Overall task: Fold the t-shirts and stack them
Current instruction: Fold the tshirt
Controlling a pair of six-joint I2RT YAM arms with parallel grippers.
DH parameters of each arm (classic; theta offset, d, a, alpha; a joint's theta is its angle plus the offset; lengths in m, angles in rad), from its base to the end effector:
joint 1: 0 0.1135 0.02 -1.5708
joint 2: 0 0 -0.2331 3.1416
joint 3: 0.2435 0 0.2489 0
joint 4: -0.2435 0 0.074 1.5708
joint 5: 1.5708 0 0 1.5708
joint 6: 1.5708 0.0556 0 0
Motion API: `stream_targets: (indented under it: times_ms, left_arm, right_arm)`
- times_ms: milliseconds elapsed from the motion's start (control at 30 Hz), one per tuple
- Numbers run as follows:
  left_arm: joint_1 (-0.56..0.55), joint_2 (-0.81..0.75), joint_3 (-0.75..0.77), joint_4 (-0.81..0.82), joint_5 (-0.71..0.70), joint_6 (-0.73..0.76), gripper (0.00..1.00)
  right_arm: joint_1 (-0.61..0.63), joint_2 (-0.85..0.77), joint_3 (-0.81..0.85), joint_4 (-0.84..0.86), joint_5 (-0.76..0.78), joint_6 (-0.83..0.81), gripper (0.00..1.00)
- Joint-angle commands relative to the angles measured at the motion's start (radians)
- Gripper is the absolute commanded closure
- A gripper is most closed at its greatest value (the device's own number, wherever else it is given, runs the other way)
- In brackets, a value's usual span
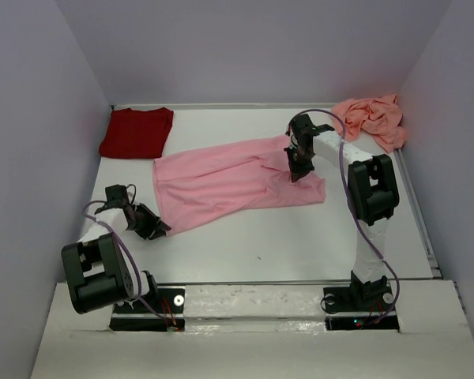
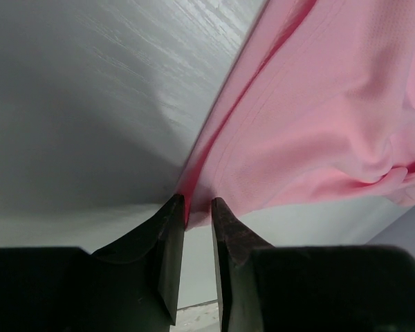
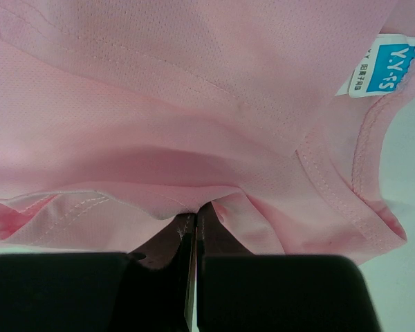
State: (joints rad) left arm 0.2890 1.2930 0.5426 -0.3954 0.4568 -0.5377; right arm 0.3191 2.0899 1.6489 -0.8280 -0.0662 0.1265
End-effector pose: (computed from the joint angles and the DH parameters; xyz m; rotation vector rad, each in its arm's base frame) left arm 0.2224 0.0405 0.1040 -0.9590 2.5231 -0.6940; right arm 0.3959 0.1347 0.1434 -0.2889 2.8412 0.1882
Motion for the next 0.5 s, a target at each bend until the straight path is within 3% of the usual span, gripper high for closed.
stream_targets:
  times_ms: [0,100,200,467]
  left_arm:
    - [-0.022,0.002,-0.009,0.03,0.036,-0.027,0.68]
    - [-0.034,0.018,-0.01,0.039,0.043,-0.028,0.76]
    - [-0.037,0.029,-0.01,0.047,0.054,-0.03,1.0]
    - [-0.039,0.019,0.054,-0.028,0.054,-0.005,1.0]
  right_arm:
    - [-0.008,-0.013,0.02,0.029,-0.009,-0.016,1.0]
    - [-0.017,-0.01,0.023,0.027,-0.007,-0.016,1.0]
    - [-0.017,-0.007,0.025,0.026,-0.007,-0.014,1.0]
    - [-0.026,0.009,0.046,0.018,0.003,-0.013,1.0]
